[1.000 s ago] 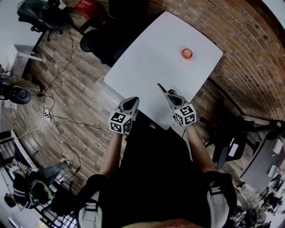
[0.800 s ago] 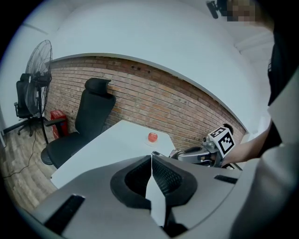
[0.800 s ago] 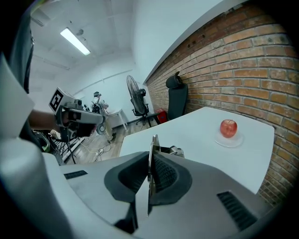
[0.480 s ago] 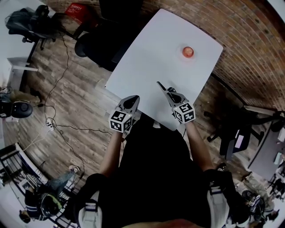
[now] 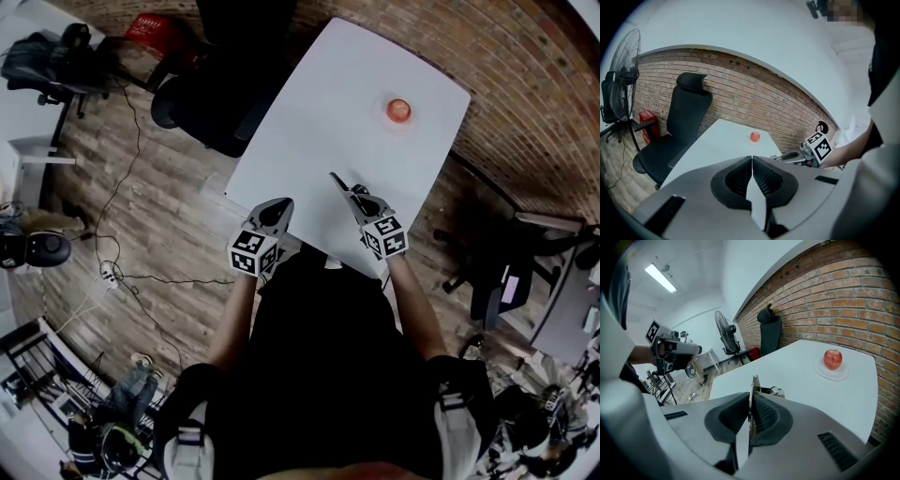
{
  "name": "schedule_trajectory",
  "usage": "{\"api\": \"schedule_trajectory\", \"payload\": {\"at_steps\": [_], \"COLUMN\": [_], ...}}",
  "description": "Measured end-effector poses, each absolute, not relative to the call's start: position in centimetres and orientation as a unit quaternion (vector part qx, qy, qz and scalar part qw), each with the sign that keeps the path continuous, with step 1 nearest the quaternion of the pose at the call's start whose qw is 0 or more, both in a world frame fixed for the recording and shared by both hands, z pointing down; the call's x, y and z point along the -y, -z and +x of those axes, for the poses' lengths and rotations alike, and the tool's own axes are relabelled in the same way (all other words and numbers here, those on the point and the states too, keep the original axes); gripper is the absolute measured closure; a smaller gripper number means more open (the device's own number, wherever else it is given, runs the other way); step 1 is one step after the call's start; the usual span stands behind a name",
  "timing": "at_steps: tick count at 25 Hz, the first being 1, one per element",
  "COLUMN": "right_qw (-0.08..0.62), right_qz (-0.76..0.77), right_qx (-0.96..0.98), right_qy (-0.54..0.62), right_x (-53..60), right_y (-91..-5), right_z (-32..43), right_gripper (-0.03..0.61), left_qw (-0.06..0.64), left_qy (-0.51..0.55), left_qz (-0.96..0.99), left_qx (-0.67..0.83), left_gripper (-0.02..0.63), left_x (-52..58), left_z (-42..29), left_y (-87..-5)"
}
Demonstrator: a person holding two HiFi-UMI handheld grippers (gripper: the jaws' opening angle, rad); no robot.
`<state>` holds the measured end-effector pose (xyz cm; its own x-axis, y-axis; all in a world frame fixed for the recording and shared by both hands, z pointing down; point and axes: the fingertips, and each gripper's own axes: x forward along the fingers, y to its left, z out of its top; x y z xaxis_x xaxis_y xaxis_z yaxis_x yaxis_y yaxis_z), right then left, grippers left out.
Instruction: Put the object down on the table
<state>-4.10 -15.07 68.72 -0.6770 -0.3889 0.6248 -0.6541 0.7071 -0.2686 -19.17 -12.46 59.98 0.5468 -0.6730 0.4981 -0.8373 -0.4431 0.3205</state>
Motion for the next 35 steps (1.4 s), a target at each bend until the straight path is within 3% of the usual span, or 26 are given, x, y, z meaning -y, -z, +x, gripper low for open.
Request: {"api": "schedule_trajectory", "payload": {"at_steps": [35], "right_qw": [0.340], "right_qz": [0.294], "right_qx": [0.856], "right_qy": [-0.255], "right_x": [16.7], "right_y": [-75.6], "right_z": [-5.9], "right_gripper": [0.573], "left_qw": [0.289], "left_qy": [-0.162], "left_qz": [0.838], "left_qx": [0.433], "left_gripper": [0.592], "left_x": [15.2], "left_z": [-21.8], "left_y": [-63.5]}}
